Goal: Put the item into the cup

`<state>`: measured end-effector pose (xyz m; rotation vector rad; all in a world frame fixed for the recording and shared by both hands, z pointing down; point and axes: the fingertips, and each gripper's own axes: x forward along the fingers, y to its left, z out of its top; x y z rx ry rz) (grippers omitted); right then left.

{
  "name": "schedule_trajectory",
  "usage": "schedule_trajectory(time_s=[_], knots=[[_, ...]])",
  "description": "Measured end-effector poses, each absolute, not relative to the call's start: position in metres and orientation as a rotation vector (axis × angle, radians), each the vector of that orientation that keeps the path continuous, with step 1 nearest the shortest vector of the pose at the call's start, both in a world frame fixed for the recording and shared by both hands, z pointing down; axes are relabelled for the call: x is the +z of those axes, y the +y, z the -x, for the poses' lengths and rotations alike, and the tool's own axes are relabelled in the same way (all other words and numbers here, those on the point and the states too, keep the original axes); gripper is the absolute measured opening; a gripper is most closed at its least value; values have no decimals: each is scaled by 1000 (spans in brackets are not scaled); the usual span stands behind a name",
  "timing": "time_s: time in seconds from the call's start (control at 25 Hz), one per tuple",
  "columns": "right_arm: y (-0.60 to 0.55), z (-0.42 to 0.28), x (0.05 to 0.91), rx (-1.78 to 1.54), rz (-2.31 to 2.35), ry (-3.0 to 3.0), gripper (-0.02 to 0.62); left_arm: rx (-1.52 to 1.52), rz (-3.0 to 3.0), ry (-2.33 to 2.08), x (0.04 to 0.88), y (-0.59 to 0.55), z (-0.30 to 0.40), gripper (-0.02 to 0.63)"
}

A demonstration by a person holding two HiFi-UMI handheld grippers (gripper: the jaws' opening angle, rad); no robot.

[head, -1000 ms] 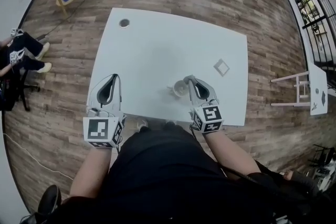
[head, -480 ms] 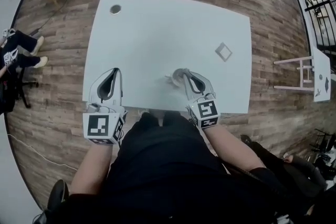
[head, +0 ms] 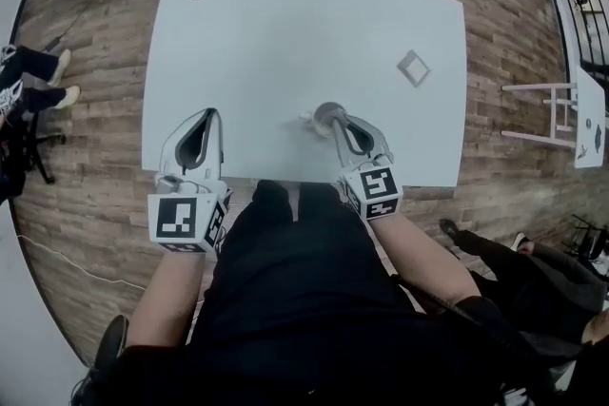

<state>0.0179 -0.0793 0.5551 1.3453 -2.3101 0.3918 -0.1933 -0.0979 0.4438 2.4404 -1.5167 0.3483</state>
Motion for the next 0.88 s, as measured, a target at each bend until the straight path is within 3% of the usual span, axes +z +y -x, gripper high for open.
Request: schedule_trajectory(time_s=[0.16,0.36,0.88], knots=[[-81,-20,563,406,-1338,-2295,28,373,-2419,-1490,452,-95,192,8],[-82,-17,567,410,-1318,-2302,89,387,-2396,-1492,460,-95,198,8],[-84,-22,559,393,-1352,-2298,94,359,-2430,-1499,453,-100,194,8]])
